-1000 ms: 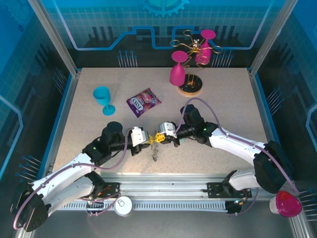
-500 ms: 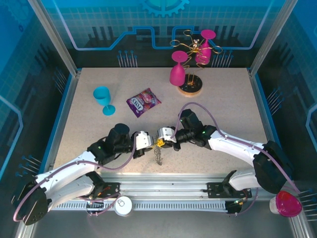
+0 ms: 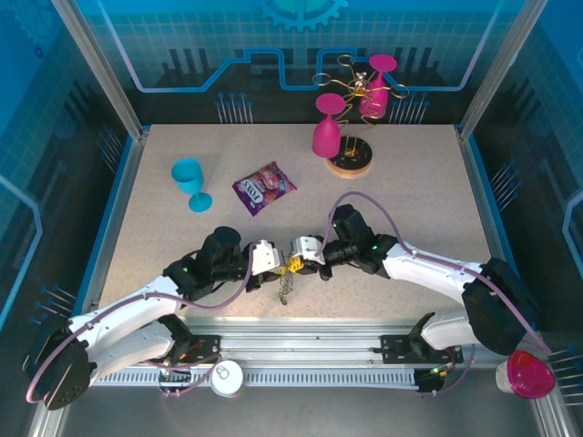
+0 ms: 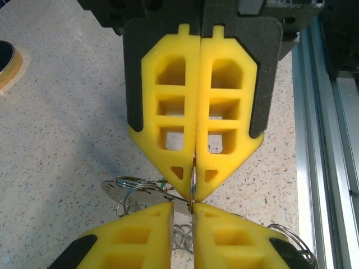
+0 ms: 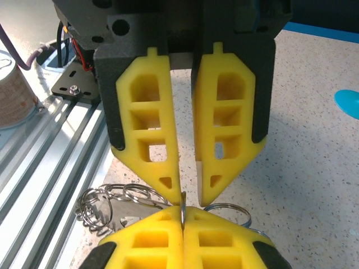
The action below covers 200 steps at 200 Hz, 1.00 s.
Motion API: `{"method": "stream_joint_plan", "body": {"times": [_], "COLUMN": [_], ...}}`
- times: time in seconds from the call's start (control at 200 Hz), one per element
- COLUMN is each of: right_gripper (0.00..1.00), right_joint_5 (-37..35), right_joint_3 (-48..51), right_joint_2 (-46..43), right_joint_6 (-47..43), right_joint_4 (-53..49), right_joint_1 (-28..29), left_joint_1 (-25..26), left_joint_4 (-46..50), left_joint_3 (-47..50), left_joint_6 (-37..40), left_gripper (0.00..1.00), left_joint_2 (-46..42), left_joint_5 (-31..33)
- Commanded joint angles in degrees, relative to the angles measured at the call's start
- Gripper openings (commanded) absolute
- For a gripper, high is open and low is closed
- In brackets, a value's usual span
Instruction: Put the keys on the keyring
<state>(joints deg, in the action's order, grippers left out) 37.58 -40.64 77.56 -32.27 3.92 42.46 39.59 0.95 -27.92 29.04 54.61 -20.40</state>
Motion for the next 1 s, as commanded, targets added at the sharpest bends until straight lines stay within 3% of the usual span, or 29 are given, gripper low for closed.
{"method": "stream_joint_plan", "body": {"times": [0.0,0.11,0.25,0.305,0.465,0.52,0.75,0.996], "right_gripper": [0.00,0.00,0.00,0.00,0.31,0.36,0.35,0.31], "right_joint_5": [3.94,4.28,4.15,2.89,-2.13,-4.00,-12.24,-11.52], "right_joint_3": [0.77,0.56,0.84,1.07,2.68,3.14,2.68,-2.06], "right_joint_2": [0.80,1.45,1.57,1.15,-2.78,-4.72,-12.33,-9.25], "right_joint_6": [2.19,1.97,2.39,2.39,3.26,4.90,2.70,0.10], "right_joint_4": [3.06,3.14,4.05,3.73,0.90,-0.77,-11.93,-16.10], "right_joint_1": [0.72,1.05,0.98,1.04,-0.42,-1.46,-1.50,0.57], "left_joint_1": [0.10,0.12,0.09,0.05,0.10,0.13,0.12,0.21], "left_joint_4": [-2.93,-4.32,-5.86,-6.63,-6.41,-5.45,-0.65,3.08], "left_joint_3": [-0.58,-0.32,0.05,0.44,0.75,0.47,-1.96,-4.98], "left_joint_6": [-1.26,-1.70,-1.70,-1.66,-1.46,-1.10,-0.40,0.00], "left_gripper": [0.18,0.17,0.00,0.00,0.00,0.00,0.00,0.00], "left_joint_2": [0.59,0.67,1.12,1.03,0.42,0.22,0.74,2.58], "left_joint_5": [-1.47,-2.36,-3.37,-3.44,-1.52,-0.91,0.29,-0.33]}}
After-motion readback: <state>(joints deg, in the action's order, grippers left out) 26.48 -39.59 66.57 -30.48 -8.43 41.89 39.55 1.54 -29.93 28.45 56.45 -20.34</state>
